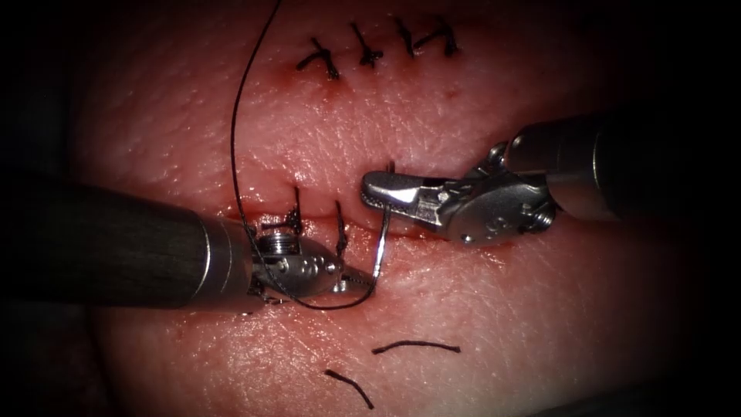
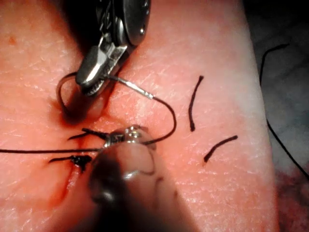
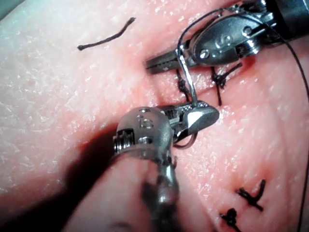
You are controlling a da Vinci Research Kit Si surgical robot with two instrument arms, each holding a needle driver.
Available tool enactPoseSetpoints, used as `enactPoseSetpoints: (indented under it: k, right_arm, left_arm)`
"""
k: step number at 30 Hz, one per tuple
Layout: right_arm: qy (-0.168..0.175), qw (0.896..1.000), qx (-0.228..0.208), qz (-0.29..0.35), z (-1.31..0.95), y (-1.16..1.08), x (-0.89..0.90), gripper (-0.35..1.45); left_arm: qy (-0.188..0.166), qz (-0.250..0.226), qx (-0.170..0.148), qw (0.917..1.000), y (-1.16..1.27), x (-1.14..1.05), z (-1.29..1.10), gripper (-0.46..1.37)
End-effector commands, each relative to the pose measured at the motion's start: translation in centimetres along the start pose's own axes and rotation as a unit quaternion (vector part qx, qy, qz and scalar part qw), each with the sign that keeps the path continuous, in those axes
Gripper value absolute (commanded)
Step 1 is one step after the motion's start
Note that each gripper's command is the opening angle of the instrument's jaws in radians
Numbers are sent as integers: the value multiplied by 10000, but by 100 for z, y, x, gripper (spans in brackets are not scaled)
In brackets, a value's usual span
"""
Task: Wound Closure
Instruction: Push needle into flesh above incision
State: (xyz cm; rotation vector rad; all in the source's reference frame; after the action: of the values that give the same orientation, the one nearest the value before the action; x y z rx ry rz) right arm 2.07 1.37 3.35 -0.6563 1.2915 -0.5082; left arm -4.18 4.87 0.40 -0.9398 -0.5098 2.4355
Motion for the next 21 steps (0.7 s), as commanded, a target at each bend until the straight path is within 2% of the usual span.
enactPoseSetpoints:
  k: [1, 8, 21]
  right_arm:
    - [-26, 10000, -45, 58, 0, -5, -1, -35]
    - [-74, 9994, -16, 323, 1, -32, -8, -35]
    - [-179, 9965, -90, 814, -2, -46, -12, -35]
  left_arm:
    - [-8, -4, -32, 10000, 0, 1, 1, -35]
    - [19, -20, -6, 10000, 0, 2, 3, -35]
    - [61, -33, 24, 10000, -1, 4, 5, -35]
